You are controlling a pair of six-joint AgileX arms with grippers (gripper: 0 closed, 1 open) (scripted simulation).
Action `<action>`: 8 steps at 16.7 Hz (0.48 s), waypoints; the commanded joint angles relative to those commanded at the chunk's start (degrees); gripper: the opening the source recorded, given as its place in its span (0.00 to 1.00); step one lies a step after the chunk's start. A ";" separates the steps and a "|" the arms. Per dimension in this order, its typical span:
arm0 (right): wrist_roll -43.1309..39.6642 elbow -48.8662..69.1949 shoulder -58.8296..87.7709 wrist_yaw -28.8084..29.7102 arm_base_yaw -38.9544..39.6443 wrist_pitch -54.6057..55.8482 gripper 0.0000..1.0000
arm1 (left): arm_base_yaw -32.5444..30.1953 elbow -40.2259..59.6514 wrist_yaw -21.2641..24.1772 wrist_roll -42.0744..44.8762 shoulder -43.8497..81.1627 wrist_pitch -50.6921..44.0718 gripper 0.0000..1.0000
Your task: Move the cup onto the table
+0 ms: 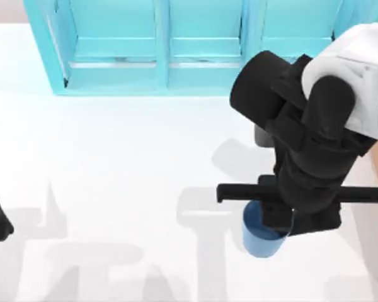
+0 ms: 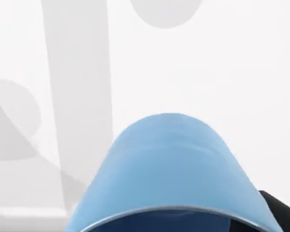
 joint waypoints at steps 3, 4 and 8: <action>0.80 0.06 -0.03 -0.03 0.80 0.21 0.00 | 0.00 0.00 0.00 0.00 0.00 0.00 1.00; 0.80 0.06 -0.03 -0.03 0.80 0.21 0.00 | 0.00 0.00 0.00 0.00 0.00 0.00 1.00; 1.05 -1.95 0.62 -0.10 0.88 2.24 0.00 | 0.00 0.00 0.00 0.00 0.00 0.00 1.00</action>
